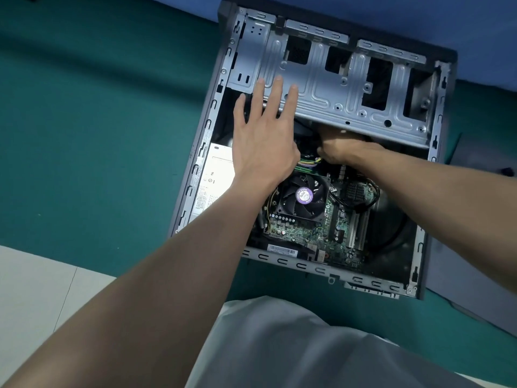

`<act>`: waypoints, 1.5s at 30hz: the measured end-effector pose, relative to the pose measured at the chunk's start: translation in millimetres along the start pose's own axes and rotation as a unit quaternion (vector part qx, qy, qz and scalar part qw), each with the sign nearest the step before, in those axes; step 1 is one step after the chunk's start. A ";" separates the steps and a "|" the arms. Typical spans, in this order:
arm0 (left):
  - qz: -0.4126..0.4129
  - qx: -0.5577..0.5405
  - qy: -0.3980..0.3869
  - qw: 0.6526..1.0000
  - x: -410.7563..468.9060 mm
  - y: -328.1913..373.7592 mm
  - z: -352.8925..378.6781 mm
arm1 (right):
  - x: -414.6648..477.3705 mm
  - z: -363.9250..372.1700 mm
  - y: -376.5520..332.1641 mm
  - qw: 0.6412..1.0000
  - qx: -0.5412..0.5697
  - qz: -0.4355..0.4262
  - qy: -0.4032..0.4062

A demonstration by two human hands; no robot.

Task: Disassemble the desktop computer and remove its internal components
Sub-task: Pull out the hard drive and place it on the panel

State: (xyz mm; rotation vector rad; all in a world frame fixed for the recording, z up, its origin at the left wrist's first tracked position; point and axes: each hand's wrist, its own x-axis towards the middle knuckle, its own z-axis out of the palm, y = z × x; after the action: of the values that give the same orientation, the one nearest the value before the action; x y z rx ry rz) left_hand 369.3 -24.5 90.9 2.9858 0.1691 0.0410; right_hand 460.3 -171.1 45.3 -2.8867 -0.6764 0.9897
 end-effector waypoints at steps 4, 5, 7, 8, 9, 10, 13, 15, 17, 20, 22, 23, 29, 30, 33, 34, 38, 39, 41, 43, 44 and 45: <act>-0.003 0.000 -0.001 1.000 -0.3 -1.6 -0.6 | -0.6 -7.8 -5.2 0.999 0.021 -0.008 0.033; -0.003 -0.001 -0.002 1.000 -0.4 -1.3 -0.6 | -3.4 -5.7 -5.3 0.999 0.007 -0.016 0.046; -0.003 -0.003 -0.004 1.000 0.1 -0.4 -0.5 | -11.2 -0.5 -3.4 0.998 0.016 -0.022 0.049; -0.002 -0.001 -0.004 1.000 0.1 0.5 -0.5 | -15.2 1.0 -2.3 0.999 0.026 -0.019 0.044; -0.001 0.001 -0.004 1.000 0.2 0.7 -0.9 | -18.4 1.2 -2.1 0.999 0.030 -0.011 0.038; 0.000 0.003 -0.005 1.000 0.2 0.7 -1.5 | -20.6 1.2 -1.7 0.999 0.034 -0.002 0.041; 0.002 0.002 -0.006 1.000 0.2 0.8 -2.6 | -30.2 0.1 -8.6 0.994 0.067 0.018 0.090; 0.002 0.001 -0.007 1.000 0.4 1.3 -3.2 | -41.4 2.9 -15.3 0.983 0.105 0.032 0.146; 0.004 0.003 -0.006 1.000 0.4 1.5 -3.3 | -58.5 7.9 -20.0 0.967 0.141 0.033 0.208; 0.005 0.005 -0.007 1.000 -0.4 1.8 -3.3 | -90.1 15.9 -22.7 0.930 0.219 0.048 0.290; 0.007 0.006 -0.009 1.000 -0.9 2.3 -4.1 | -111.0 23.1 -19.3 0.920 0.255 0.082 0.285; 0.007 0.006 -0.010 1.000 -1.3 2.5 -4.5 | -119.8 28.4 -15.8 0.928 0.245 0.101 0.264; 0.013 0.000 -0.006 1.000 -6.8 3.2 -6.6 | -158.1 42.4 -1.5 0.955 0.202 0.186 0.115; 0.014 -0.003 -0.003 1.000 -7.6 3.1 -7.4 | -162.0 42.0 -2.4 0.950 0.223 0.180 0.124; 0.032 -0.007 0.019 0.999 -12.1 2.5 -10.5 | -172.5 32.8 -6.6 0.915 0.320 0.149 0.193; 0.046 -0.014 0.027 0.998 -14.3 4.4 -11.4 | -177.3 26.0 -7.6 0.896 0.365 0.132 0.218; 0.098 -0.156 -0.019 0.983 -24.5 39.3 -15.5 | -196.8 -5.4 -3.4 0.796 0.537 0.083 0.266; 0.100 -0.217 -0.044 0.970 -28.3 51.7 -17.0 | -200.1 -12.2 -1.4 0.759 0.589 0.068 0.269; 0.089 -0.322 -0.073 0.940 -38.9 75.2 -20.3 | -206.4 -25.1 4.2 0.674 0.680 0.043 0.286; 0.039 -0.426 -0.115 0.896 -50.4 94.7 -25.7 | -212.6 -36.7 13.2 0.581 0.753 0.032 0.306; 0.000 -0.489 -0.156 0.858 -54.7 102.5 -27.5 | -215.6 -41.6 19.1 0.528 0.790 0.028 0.310; -0.032 -0.535 -0.193 0.822 -56.9 108.7 -26.6 | -218.7 -45.9 25.4 0.473 0.825 0.025 0.308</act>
State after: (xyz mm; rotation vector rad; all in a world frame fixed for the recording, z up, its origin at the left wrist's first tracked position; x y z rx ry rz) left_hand 323.8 -133.9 132.6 1.8020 0.1304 -0.3534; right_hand 342.9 -277.0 205.3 -1.1338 0.3914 0.0936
